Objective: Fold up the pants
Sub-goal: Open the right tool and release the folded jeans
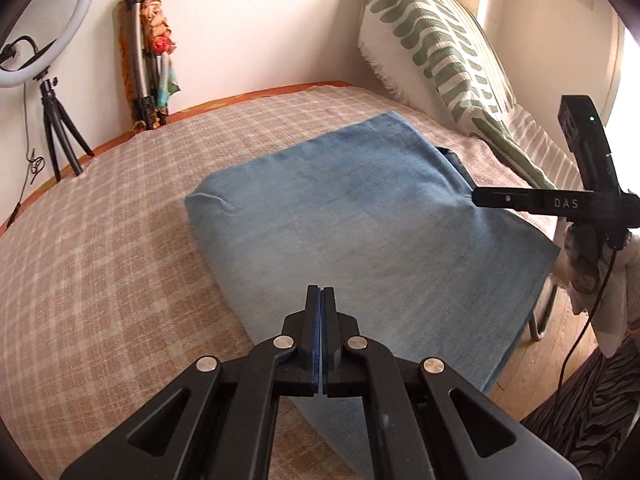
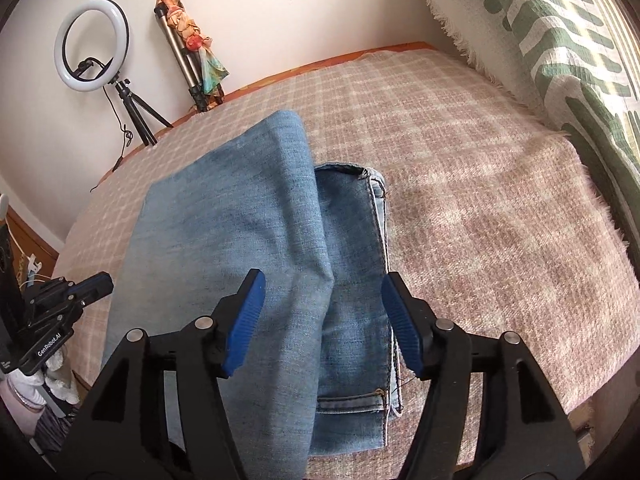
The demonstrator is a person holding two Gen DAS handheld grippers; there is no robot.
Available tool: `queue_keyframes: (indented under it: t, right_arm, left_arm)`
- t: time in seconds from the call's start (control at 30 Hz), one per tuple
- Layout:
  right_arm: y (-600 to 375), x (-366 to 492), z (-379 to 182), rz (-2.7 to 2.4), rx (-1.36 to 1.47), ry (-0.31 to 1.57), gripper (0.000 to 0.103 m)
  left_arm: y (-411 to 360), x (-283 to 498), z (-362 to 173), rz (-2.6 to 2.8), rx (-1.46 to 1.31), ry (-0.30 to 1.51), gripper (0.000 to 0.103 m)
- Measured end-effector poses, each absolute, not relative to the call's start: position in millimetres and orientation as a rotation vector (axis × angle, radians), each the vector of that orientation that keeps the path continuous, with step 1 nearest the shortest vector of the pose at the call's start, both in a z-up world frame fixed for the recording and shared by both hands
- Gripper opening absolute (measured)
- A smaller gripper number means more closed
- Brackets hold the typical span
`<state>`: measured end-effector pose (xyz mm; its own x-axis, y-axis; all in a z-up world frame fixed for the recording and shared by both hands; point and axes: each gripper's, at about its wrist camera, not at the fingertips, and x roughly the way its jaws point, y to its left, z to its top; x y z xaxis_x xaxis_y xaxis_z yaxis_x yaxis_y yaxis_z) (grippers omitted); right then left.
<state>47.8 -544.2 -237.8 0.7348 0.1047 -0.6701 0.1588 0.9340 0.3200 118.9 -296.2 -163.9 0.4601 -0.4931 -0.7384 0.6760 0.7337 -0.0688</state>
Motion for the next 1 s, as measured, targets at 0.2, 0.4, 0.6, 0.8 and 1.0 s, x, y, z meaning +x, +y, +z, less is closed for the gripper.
queue_keyframes:
  t: [0.2,0.4,0.6,0.8,1.0]
  right_arm:
    - [-543,53,-231,-0.084,0.264,0.709,0.103]
    - [-560,73,-247,-0.062,0.275,0.801,0.103]
    - [-576,81,-264,0.002,0.387,0.836,0.103]
    - [-571,86,-264,0.084,0.385,0.843,0.103]
    - [-553,92,-265,0.125,0.327,0.837,0.103]
  left_arm:
    - [-283,143,-165,-0.701,0.169,0.903,0.000]
    - [-269,162,-182,-0.733,0.040,1.019,0.000]
    - [-268,173,-191,-0.745,-0.021,1.077,0.000]
    - [-262,186,-199,-0.748,-0.103,1.132,0.000]
    - [-245,193,-201,-0.682,-0.126,1.146,0.000]
